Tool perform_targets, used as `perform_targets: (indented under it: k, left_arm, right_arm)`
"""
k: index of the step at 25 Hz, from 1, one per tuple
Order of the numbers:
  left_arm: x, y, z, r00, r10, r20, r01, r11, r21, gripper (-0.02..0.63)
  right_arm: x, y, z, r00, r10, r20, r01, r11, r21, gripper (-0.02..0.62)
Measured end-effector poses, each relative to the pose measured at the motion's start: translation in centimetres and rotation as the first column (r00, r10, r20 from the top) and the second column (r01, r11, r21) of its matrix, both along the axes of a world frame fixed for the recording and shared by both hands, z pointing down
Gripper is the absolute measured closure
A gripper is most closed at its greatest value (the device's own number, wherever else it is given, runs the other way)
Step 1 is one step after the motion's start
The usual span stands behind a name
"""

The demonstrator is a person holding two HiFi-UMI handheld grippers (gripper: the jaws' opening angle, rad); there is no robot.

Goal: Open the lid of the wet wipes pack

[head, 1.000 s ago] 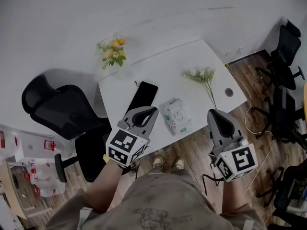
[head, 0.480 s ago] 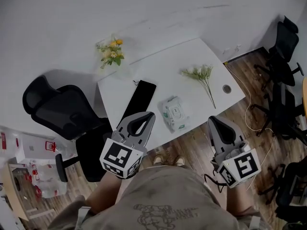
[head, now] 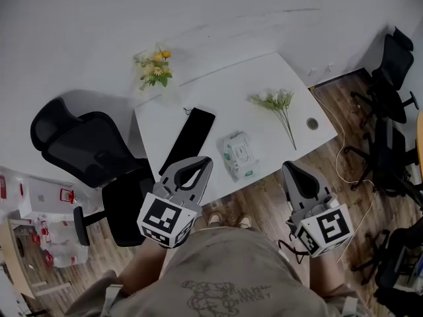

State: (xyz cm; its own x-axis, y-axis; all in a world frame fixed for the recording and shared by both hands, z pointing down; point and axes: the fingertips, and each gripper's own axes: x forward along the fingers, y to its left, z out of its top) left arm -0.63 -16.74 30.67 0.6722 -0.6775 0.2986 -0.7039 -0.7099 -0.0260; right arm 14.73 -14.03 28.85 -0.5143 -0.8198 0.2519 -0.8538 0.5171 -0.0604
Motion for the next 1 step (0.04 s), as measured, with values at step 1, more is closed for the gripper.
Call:
perform_targets:
  k: [1]
  left_arm:
    - [-0.02, -0.03, 0.0, 1.0, -0.001, 0.001, 0.001, 1.0, 0.0, 0.59]
  right_arm:
    - [-0.02, -0.08, 0.03, 1.0, -0.001, -0.001, 0.001, 1.0, 0.0, 0.563]
